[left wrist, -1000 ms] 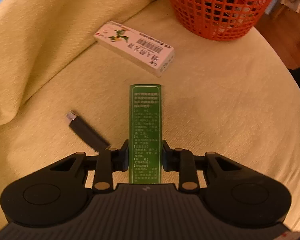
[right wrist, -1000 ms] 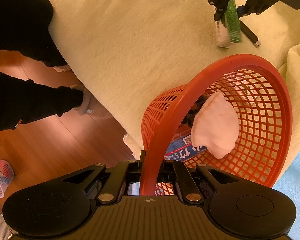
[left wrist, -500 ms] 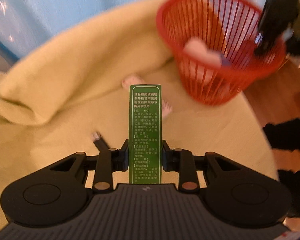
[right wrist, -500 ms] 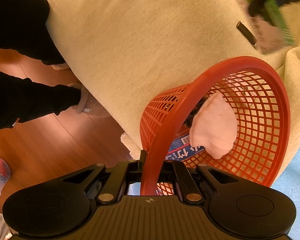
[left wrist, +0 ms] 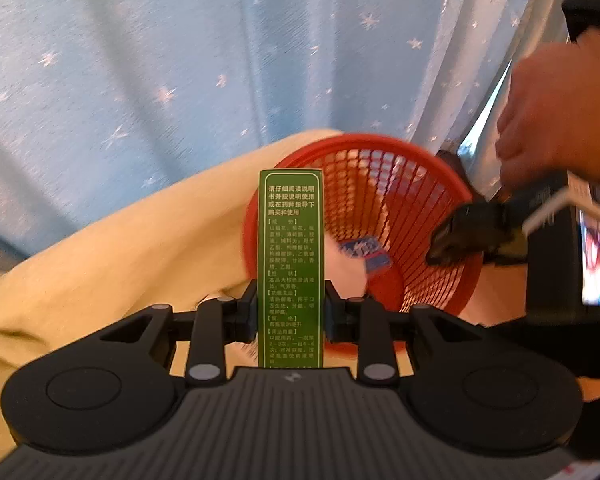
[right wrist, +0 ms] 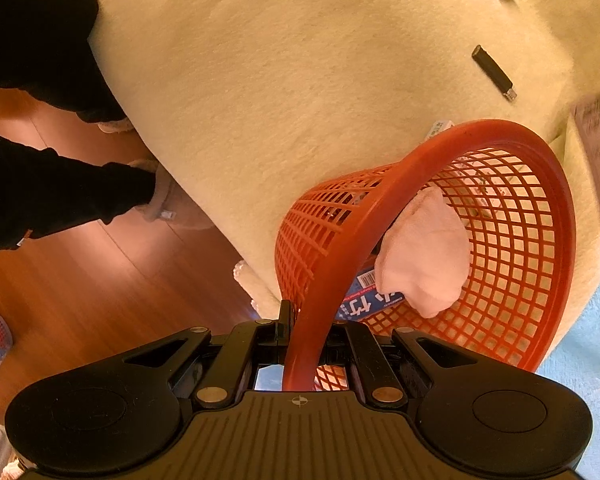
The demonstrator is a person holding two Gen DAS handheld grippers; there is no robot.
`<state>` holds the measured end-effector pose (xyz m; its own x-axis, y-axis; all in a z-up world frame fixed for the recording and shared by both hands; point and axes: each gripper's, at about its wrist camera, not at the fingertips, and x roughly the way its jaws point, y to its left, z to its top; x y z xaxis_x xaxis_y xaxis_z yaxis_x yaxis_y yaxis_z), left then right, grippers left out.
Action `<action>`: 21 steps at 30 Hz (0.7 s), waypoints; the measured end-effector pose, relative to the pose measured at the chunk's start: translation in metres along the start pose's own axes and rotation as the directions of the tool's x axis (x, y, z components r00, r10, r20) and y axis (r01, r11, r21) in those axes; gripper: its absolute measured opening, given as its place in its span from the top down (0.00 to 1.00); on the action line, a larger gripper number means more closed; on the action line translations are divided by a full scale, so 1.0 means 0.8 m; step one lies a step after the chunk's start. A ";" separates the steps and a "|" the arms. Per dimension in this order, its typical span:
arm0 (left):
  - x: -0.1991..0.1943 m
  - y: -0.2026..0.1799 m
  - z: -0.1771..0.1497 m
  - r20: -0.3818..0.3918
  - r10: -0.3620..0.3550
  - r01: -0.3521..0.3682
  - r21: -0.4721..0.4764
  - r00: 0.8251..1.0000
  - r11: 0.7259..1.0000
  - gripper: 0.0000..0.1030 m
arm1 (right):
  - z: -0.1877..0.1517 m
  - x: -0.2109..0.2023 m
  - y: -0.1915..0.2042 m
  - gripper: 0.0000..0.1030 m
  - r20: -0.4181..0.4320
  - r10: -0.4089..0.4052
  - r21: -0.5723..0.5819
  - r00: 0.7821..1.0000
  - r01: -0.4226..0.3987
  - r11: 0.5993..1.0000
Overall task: Organize objects
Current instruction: 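Carry the spray box into the basket and open the left tool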
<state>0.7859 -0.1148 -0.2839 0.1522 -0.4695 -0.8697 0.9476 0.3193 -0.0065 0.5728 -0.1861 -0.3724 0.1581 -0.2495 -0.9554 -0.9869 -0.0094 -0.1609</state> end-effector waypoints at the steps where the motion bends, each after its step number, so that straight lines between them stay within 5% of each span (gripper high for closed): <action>1: 0.005 -0.002 0.005 0.005 -0.010 0.010 -0.002 1.000 1.000 0.76 | 0.000 0.000 0.000 0.98 0.000 0.000 0.002 1.000 0.000 1.000; 5: 0.014 -0.006 0.021 0.038 -0.061 0.062 -0.033 0.997 0.998 0.75 | 0.000 0.000 0.002 0.98 0.004 0.001 0.013 1.000 -0.001 1.000; 7: 0.014 -0.003 0.025 0.072 -0.077 0.082 -0.071 0.994 0.994 0.53 | 0.000 0.000 0.002 0.98 0.007 0.001 0.015 1.000 -0.001 1.000; 21: -0.011 0.039 -0.032 0.025 0.057 -0.052 -0.177 0.998 0.983 0.52 | -0.001 0.001 0.000 0.98 0.013 0.012 0.016 1.000 -0.012 1.000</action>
<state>0.8068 -0.0799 -0.2888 0.2129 -0.4707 -0.8562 0.8736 0.4841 -0.0490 0.5727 -0.1866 -0.3729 0.1470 -0.2369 -0.9604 -0.9881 0.0094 -0.1535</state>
